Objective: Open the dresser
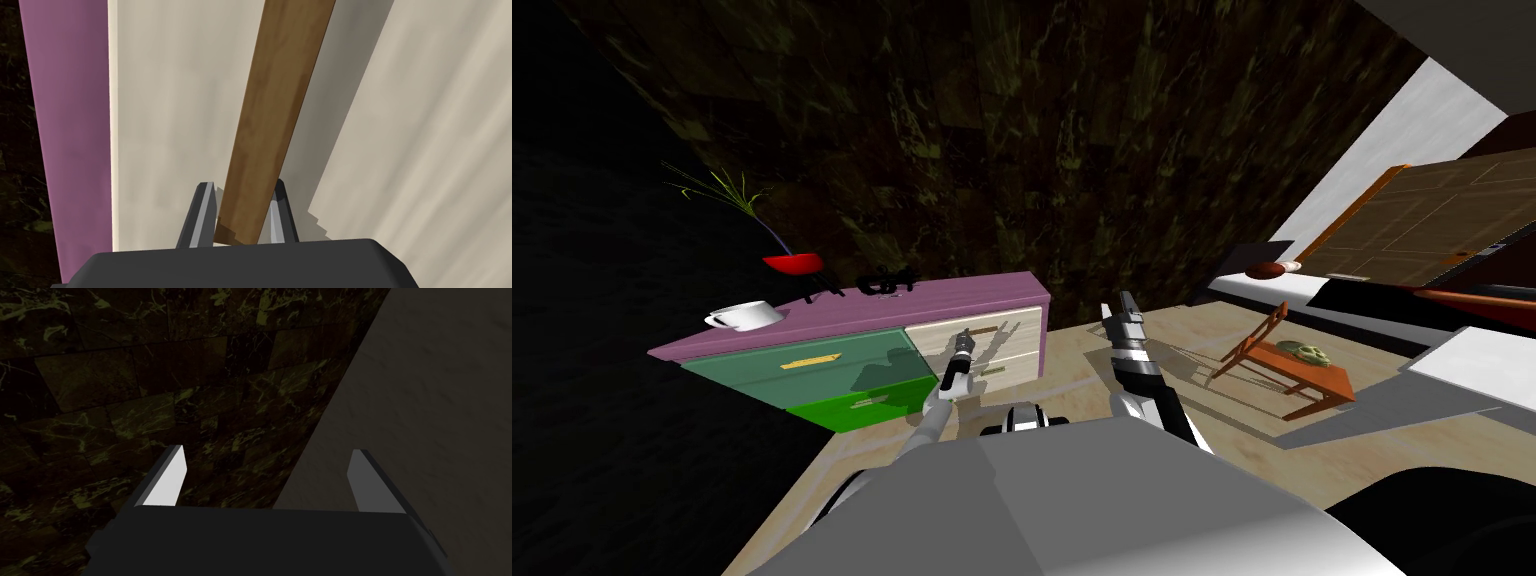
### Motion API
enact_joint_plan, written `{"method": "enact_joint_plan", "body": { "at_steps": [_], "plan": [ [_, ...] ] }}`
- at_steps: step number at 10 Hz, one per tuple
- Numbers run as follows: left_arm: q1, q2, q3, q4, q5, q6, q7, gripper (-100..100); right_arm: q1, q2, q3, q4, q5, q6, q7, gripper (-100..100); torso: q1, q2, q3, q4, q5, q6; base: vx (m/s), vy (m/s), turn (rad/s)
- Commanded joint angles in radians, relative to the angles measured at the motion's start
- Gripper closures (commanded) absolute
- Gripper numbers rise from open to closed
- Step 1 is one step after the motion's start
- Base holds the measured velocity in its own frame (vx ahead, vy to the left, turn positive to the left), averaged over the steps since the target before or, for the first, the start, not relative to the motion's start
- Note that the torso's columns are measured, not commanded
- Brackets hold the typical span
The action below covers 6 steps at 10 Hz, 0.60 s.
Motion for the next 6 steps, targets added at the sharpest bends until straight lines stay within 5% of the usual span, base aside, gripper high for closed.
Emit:
{"method": "enact_joint_plan", "body": {
  "at_steps": [1, 6],
  "plan": [
    [0.065, -0.029, 0.014, -0.069, 0.001, 0.026, -0.014, 100, 0.0, 0.0, 0.0, 0.0, 0.0, 0.0, 0.0, 0, 0.0, 0.0, 0.0, 0.0, 0.0, -0.002, 0.026, 0.011, -0.161],
    [0.133, -0.044, 0.027, -0.147, 0.002, 0.034, -0.023, 100, 0.0, 0.0, 0.0, 0.0, 0.0, 0.0, 0.0, 0, 0.001, -0.001, 0.0, -0.001, 0.001, 0.0, 0.012, 0.007, -0.057]
  ]
}}
